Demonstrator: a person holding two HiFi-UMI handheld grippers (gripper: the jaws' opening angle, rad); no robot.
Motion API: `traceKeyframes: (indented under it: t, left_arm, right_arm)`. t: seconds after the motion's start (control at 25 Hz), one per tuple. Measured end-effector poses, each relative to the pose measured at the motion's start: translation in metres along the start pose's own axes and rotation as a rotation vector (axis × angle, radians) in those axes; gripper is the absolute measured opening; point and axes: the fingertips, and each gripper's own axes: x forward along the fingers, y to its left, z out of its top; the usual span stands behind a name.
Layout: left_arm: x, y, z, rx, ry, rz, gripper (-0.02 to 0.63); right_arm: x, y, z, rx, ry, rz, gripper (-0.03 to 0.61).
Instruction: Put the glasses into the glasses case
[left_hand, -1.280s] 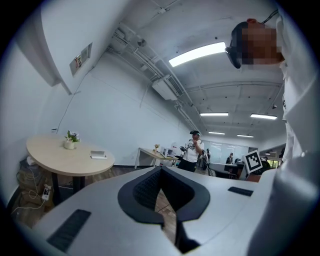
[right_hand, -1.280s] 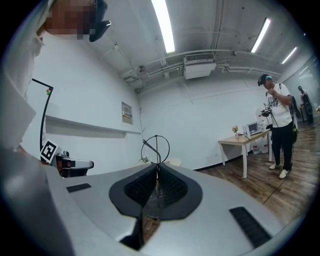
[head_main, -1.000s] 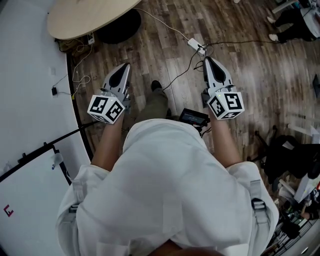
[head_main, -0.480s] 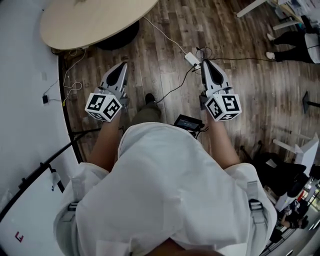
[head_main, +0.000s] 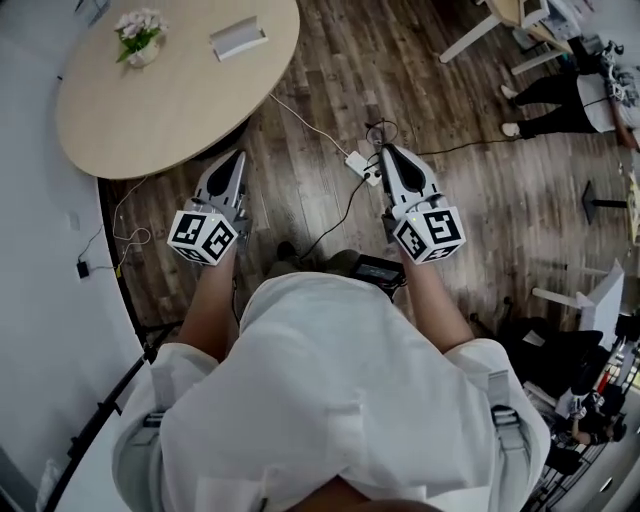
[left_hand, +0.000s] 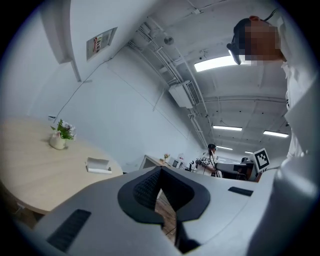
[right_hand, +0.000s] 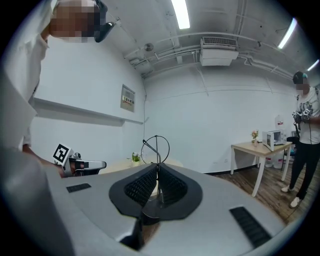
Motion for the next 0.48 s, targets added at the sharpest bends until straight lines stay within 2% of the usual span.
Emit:
traceKeyframes:
  t: [0.24, 0.48]
  left_arm:
    - [0.061, -0.008, 0.005, 0.009, -0.005, -0.030, 0.008]
    - [0.115, -0.010, 0.026, 0.037, -0.044, 0.049, 0.008]
  right_arm:
    - [0.014, -0.044, 0.013, 0.029, -0.026, 0.002, 0.031]
    - [0.058, -0.105, 0.030, 0.048, -0.041, 0.075, 0.031]
